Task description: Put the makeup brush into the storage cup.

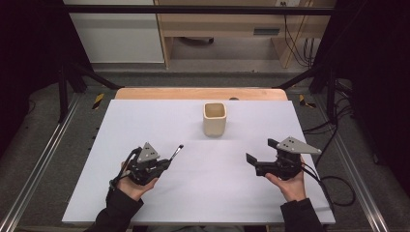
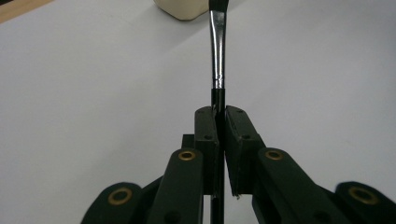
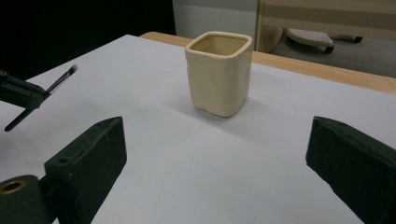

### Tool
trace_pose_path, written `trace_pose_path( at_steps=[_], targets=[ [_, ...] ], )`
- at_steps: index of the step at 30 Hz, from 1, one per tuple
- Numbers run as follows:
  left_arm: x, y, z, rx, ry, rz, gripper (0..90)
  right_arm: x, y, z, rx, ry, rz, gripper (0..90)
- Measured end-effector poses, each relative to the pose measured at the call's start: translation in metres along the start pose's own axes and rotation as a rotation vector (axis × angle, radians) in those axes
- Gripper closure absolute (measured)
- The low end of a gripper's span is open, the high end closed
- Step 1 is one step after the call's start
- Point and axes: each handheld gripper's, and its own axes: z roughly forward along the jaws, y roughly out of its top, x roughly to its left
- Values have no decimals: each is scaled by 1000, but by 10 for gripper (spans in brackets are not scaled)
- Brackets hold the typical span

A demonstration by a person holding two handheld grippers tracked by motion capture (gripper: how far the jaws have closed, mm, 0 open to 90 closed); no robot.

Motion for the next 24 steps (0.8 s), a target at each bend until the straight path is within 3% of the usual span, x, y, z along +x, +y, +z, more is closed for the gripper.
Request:
trace_pose_path(
  at_steps=[17, 24],
  targets=[
    [2, 0, -5, -58, 9, -30, 839, 9, 4, 7, -11, 10, 24, 50],
    [4, 3, -8, -91, 16, -50, 840, 15, 14, 10, -31, 18, 31, 52]
  ],
)
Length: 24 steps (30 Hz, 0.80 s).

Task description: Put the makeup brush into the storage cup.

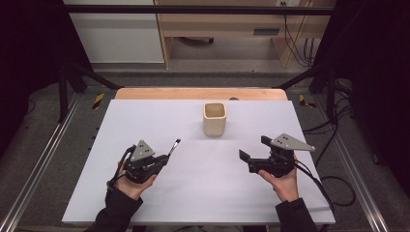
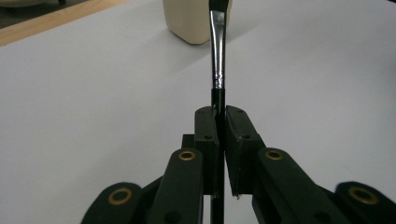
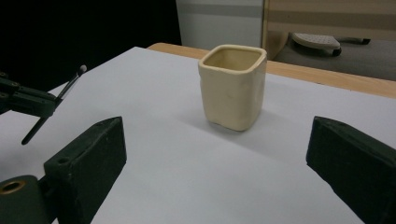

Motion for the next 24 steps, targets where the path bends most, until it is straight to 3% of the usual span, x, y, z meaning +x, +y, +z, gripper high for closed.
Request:
trace_pose_path(
  at_steps=[12, 24],
  targets=[
    [-4, 15, 4, -56, 3, -12, 839, 12, 17, 12, -36, 36, 46, 63],
    [-10, 26, 9, -94, 7, -25, 839, 27, 27, 31, -53, 73, 62, 73]
  ],
)
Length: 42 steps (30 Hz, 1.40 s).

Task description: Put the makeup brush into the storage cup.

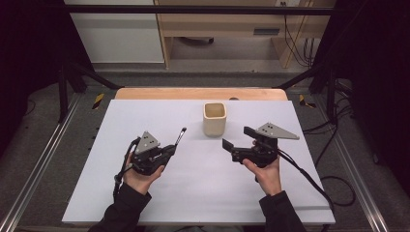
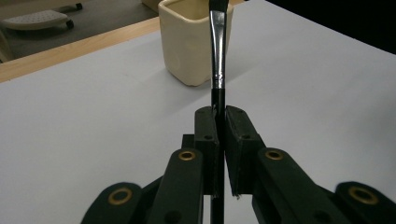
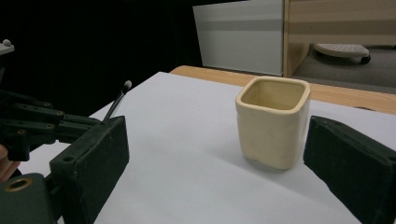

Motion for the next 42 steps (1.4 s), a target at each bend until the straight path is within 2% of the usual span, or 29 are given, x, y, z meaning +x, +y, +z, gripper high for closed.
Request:
trace_pose_path(
  at_steps=[9, 16, 27, 36, 42],
  targets=[
    [-8, 9, 3, -28, -4, -1, 839, 8, 1, 13, 10, 33, 29, 88],
    [-16, 13, 8, -39, -2, 8, 839, 15, 2, 21, 25, 56, 28, 98],
    [-24, 14, 15, -51, -7, 0, 839, 17, 0, 26, 20, 72, 51, 107],
    [-29, 15, 20, -56, -7, -1, 839, 17, -1, 29, 9, 70, 93, 112],
    [-32, 17, 22, -67, -9, -3, 839, 17, -1, 31, 3, 95, 113, 130]
  ],
)
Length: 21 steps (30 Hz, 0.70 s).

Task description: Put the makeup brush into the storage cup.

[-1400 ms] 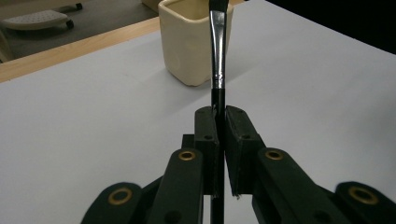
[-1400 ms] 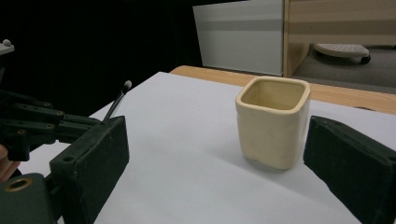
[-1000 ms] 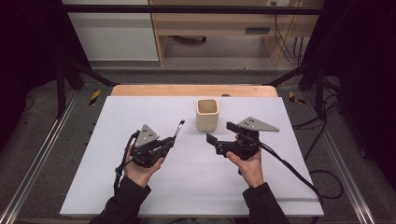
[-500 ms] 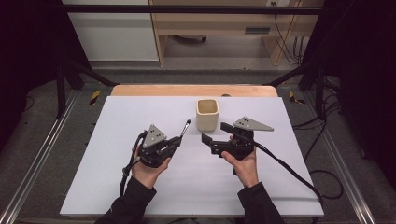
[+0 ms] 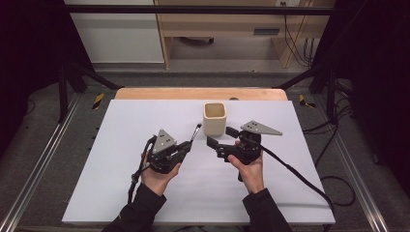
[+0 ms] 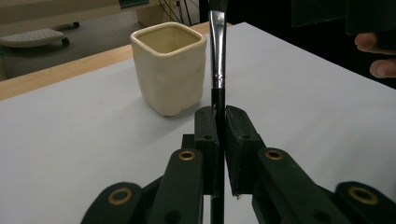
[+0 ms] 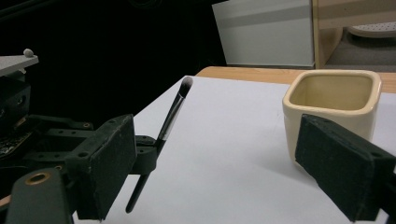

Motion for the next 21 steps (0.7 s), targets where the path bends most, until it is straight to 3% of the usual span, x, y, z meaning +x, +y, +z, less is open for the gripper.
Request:
trace_pose_path(
  at_steps=[21],
  targets=[
    [-20, 5, 10, -33, -28, 12, 839, 0, -3, 5, 5, 33, 47, 241]
  ],
)
